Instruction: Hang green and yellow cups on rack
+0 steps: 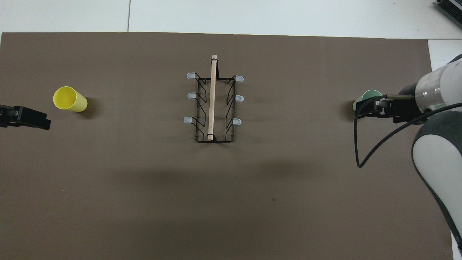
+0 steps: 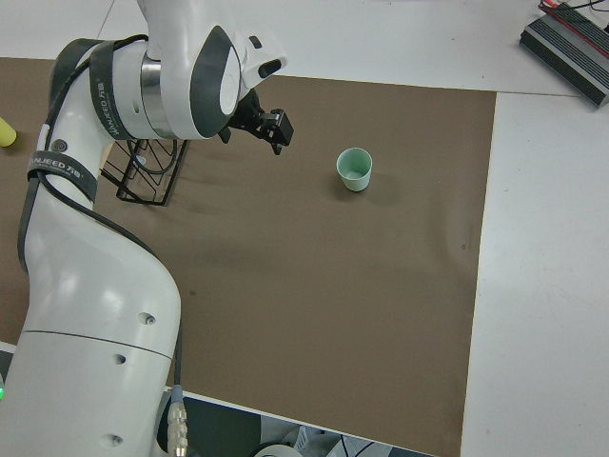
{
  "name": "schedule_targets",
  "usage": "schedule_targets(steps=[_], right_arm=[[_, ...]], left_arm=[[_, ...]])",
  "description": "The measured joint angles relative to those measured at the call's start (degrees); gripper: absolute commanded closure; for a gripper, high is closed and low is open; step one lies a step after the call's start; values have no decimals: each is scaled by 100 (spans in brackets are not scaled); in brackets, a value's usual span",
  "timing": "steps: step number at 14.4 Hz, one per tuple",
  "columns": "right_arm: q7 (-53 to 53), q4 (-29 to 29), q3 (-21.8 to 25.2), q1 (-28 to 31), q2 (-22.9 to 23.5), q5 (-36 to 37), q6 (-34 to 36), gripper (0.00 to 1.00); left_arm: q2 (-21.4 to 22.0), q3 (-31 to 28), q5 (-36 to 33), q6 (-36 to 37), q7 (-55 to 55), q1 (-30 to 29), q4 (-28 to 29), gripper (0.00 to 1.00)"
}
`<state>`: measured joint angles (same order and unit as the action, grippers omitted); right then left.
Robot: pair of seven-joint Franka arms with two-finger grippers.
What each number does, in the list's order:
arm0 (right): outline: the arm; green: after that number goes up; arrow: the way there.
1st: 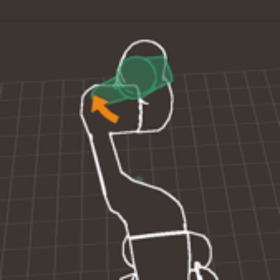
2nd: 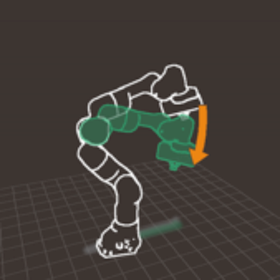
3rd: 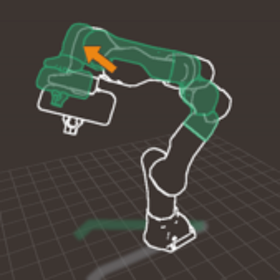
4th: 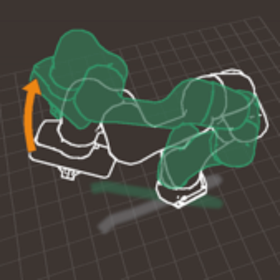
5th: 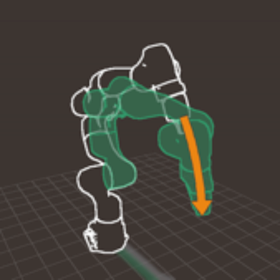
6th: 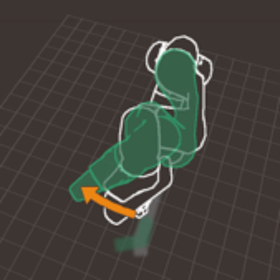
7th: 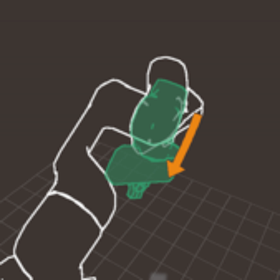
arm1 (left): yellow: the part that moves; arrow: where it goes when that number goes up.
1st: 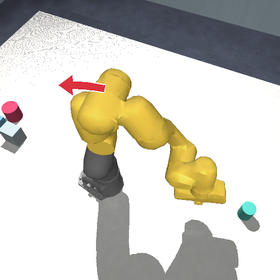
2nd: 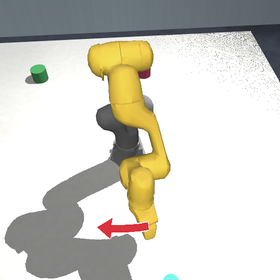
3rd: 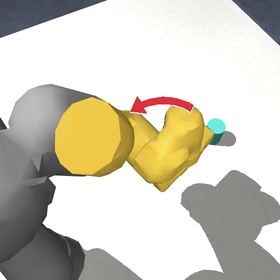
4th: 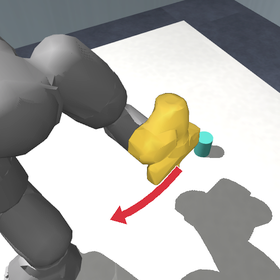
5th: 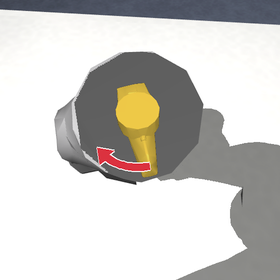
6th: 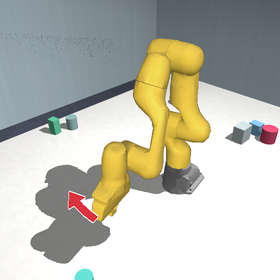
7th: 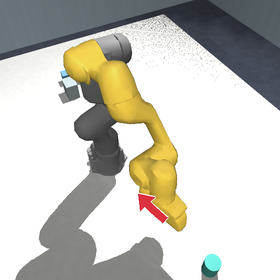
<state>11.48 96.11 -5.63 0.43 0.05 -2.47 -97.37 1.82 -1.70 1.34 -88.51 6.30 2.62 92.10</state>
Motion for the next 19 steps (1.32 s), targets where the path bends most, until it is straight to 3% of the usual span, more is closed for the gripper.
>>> schedule_targets(steps=[11,19], right_arm=[[-226,-1,0,-9,3,114,86,0],[-3160,68,11,-11,15,1339,381,0]], left_arm=[[11,33,0,13,-34,10,0,0],[-38,-10,66,-9,-1255,-22,39,0]])
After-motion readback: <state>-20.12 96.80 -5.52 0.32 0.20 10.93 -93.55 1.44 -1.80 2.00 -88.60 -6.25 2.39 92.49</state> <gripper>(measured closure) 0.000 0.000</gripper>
